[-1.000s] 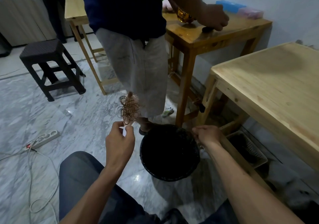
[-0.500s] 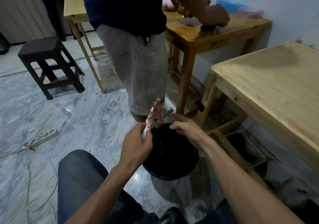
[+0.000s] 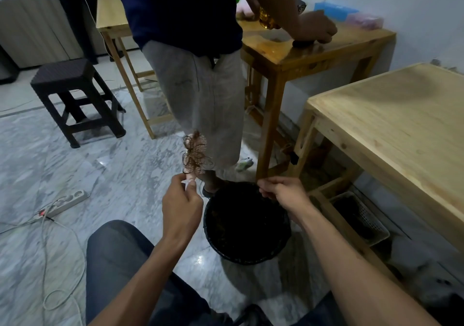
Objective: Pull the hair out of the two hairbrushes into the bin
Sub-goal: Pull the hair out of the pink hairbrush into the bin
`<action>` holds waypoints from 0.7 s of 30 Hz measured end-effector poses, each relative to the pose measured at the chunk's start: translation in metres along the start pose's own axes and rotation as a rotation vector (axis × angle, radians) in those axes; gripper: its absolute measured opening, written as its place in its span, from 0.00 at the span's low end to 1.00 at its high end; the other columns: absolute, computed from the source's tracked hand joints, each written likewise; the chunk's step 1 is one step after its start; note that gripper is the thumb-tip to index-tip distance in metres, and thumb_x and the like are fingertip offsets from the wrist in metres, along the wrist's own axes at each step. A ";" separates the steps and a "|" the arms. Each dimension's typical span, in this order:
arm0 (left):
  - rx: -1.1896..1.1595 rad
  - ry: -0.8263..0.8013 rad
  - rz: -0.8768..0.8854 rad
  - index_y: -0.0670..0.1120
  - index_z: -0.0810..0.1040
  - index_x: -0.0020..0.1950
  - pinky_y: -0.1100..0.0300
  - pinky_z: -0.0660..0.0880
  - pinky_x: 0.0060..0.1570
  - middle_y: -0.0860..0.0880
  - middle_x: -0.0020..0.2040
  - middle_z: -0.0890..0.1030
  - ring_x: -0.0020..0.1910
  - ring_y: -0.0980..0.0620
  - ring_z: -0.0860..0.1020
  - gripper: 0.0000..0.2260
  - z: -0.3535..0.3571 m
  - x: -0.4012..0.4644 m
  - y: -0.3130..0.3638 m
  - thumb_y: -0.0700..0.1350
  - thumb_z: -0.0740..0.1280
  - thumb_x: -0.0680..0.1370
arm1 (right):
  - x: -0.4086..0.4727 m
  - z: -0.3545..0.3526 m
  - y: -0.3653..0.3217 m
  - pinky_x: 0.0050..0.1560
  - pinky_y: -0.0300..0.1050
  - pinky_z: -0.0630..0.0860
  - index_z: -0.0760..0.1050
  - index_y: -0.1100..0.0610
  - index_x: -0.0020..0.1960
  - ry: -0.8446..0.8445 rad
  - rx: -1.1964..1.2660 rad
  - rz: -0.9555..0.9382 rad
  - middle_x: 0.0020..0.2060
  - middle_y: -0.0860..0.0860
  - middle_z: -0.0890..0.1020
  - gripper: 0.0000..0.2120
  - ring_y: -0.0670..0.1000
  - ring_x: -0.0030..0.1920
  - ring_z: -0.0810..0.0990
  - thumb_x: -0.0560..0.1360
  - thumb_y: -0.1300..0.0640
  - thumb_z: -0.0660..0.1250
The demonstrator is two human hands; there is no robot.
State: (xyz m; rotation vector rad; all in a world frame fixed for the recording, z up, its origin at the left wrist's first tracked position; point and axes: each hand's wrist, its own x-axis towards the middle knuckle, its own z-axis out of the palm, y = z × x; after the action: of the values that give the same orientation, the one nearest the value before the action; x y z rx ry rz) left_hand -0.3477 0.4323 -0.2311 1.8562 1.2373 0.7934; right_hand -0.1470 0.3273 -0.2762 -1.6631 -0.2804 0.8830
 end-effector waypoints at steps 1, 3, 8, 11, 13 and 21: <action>-0.018 0.006 -0.005 0.47 0.75 0.61 0.45 0.77 0.41 0.55 0.40 0.79 0.37 0.47 0.80 0.09 -0.001 0.000 0.001 0.47 0.60 0.84 | 0.001 -0.002 0.003 0.43 0.37 0.77 0.86 0.62 0.51 0.020 -0.036 0.008 0.40 0.55 0.86 0.06 0.49 0.39 0.82 0.75 0.60 0.76; -0.029 -0.006 0.001 0.46 0.75 0.63 0.45 0.77 0.42 0.55 0.41 0.79 0.38 0.47 0.80 0.10 -0.001 0.000 0.004 0.48 0.60 0.84 | 0.000 -0.003 0.008 0.47 0.40 0.77 0.85 0.63 0.53 0.044 -0.101 0.019 0.42 0.55 0.86 0.08 0.49 0.40 0.82 0.76 0.61 0.75; -0.008 -0.115 0.054 0.48 0.75 0.62 0.59 0.73 0.34 0.57 0.42 0.79 0.37 0.56 0.79 0.08 0.003 -0.003 0.007 0.46 0.61 0.84 | -0.003 0.003 0.006 0.70 0.48 0.72 0.69 0.52 0.77 -0.166 -0.499 -0.008 0.73 0.55 0.73 0.32 0.56 0.71 0.73 0.74 0.60 0.73; 0.032 -0.213 0.115 0.50 0.77 0.60 0.61 0.70 0.34 0.59 0.42 0.79 0.39 0.56 0.78 0.07 0.009 -0.004 0.006 0.44 0.62 0.83 | -0.006 0.016 0.001 0.72 0.47 0.66 0.62 0.40 0.79 -0.366 -0.474 -0.074 0.78 0.49 0.67 0.45 0.52 0.76 0.66 0.67 0.52 0.77; 0.054 -0.252 0.166 0.51 0.77 0.57 0.64 0.68 0.34 0.59 0.43 0.79 0.38 0.58 0.78 0.06 0.012 -0.005 0.006 0.44 0.63 0.82 | -0.010 0.024 -0.002 0.69 0.41 0.69 0.71 0.41 0.73 -0.500 -0.242 -0.114 0.71 0.45 0.76 0.34 0.47 0.72 0.73 0.71 0.55 0.77; 0.074 -0.197 0.117 0.52 0.78 0.58 0.67 0.68 0.27 0.56 0.38 0.79 0.29 0.58 0.75 0.08 0.006 0.001 -0.003 0.43 0.64 0.82 | -0.007 0.025 0.000 0.48 0.39 0.81 0.87 0.58 0.44 -0.365 0.158 -0.057 0.35 0.51 0.84 0.07 0.47 0.38 0.81 0.69 0.54 0.77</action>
State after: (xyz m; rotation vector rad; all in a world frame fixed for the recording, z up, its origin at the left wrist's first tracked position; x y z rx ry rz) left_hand -0.3439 0.4320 -0.2363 2.0289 1.0548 0.6162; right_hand -0.1687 0.3418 -0.2746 -1.3369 -0.4920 1.1352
